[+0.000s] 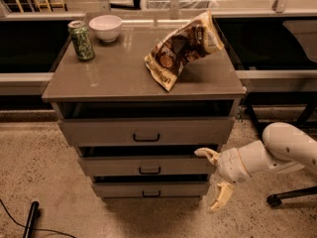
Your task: Open bottom drawer
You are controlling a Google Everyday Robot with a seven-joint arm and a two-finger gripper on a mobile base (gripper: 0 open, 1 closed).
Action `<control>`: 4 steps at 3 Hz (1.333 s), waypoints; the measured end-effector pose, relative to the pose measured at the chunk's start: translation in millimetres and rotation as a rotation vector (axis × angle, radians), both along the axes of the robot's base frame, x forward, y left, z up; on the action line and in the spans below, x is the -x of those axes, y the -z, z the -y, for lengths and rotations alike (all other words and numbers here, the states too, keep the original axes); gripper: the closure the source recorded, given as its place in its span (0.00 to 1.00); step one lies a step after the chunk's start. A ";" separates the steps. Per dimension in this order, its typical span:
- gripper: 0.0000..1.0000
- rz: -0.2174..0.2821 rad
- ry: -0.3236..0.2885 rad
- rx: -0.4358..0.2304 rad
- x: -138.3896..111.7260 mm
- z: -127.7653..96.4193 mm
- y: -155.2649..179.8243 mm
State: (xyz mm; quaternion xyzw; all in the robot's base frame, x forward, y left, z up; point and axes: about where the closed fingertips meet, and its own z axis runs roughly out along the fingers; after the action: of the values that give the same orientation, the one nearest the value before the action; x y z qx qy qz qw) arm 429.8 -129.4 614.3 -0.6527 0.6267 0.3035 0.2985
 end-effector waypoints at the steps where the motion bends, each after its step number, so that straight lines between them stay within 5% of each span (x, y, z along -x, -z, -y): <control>1: 0.00 0.027 0.025 -0.029 -3.7 6.2 47.9; 3: 0.00 0.145 0.068 0.025 0.2 27.1 178.1; 4: 0.00 0.143 0.069 0.030 -0.3 25.5 181.0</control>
Offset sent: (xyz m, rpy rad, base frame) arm -0.0028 -0.0396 -0.2321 -0.0468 -0.1763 -0.1113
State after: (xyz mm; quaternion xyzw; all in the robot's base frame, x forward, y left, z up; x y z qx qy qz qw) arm 430.2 -154.9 433.4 -0.6551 0.6306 0.2361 0.3428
